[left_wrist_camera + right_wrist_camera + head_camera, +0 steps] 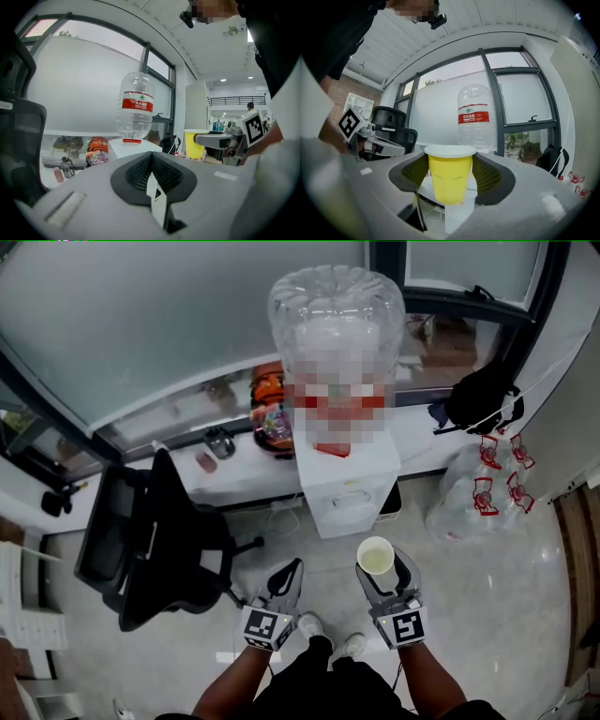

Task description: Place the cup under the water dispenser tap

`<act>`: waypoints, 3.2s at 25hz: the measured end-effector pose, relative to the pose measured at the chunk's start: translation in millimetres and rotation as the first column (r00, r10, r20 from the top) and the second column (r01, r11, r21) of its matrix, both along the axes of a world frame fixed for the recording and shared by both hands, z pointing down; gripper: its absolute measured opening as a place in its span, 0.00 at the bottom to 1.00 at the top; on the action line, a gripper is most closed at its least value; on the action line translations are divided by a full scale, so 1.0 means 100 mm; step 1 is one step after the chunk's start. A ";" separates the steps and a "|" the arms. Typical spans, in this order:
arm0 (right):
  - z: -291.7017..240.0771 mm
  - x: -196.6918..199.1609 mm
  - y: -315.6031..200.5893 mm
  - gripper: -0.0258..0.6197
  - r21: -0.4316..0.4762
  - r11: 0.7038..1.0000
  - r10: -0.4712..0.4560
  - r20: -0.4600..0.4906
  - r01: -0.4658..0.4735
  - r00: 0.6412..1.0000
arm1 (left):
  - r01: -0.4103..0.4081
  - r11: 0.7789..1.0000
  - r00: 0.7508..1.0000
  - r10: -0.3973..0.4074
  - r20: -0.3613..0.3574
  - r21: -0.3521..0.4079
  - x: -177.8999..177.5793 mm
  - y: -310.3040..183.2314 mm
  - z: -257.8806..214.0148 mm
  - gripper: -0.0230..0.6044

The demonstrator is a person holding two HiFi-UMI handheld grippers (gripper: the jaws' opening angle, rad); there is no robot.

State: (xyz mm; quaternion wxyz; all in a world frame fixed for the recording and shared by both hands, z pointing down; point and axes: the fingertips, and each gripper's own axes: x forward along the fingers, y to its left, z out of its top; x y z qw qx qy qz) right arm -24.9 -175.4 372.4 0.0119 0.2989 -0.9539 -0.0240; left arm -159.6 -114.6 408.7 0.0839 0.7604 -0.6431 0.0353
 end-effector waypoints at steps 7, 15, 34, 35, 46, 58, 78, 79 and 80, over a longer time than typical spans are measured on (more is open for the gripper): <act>0.22 -0.37 -0.18 0.49 0.014 1.000 0.000 -0.020 0.000 1.000 | 0.002 1.000 1.000 -0.001 -0.023 0.011 -0.39 -0.23 0.17 0.06; 0.72 -0.58 -0.48 0.49 0.005 0.999 -0.042 -0.006 0.042 0.999 | 0.036 0.999 0.998 -0.036 -0.046 0.006 -0.53 -0.50 0.64 0.06; 3.35 -0.87 -1.32 0.50 -0.108 0.994 -0.038 -0.102 0.027 0.994 | 0.155 0.982 0.987 -0.159 -0.036 -0.106 -0.69 -0.91 2.77 0.06; 3.44 -0.90 -1.36 0.50 -0.101 0.994 -0.042 -0.108 0.031 0.993 | 0.169 0.980 0.984 -0.174 -0.034 -0.106 -0.72 -0.92 2.84 0.06; 4.02 -1.30 -1.70 0.50 -0.041 0.999 -0.018 -0.093 0.014 0.996 | 0.215 0.969 0.974 -0.221 -0.043 -0.120 -0.89 -0.91 3.26 0.06; 4.47 -1.39 -1.77 0.51 -0.122 0.992 0.017 -0.189 -0.040 0.982 | 0.190 0.972 0.978 -0.200 -0.062 -0.138 -0.78 -0.89 3.43 0.06; 3.08 -0.73 -0.80 0.53 -0.077 0.996 -0.042 -0.126 0.033 0.991 | 0.167 0.973 0.974 -0.188 -0.126 -0.160 -0.53 -0.70 2.54 0.06; 2.91 -0.67 -0.73 0.49 -0.079 0.996 -0.045 -0.116 0.036 0.992 | 0.167 0.973 0.974 -0.187 -0.125 -0.158 -0.47 -0.70 2.44 0.06; 2.76 -0.60 -0.67 0.45 -0.076 0.996 -0.051 -0.121 0.042 0.991 | 0.167 0.974 0.975 -0.186 -0.123 -0.154 -0.40 -0.69 2.35 0.06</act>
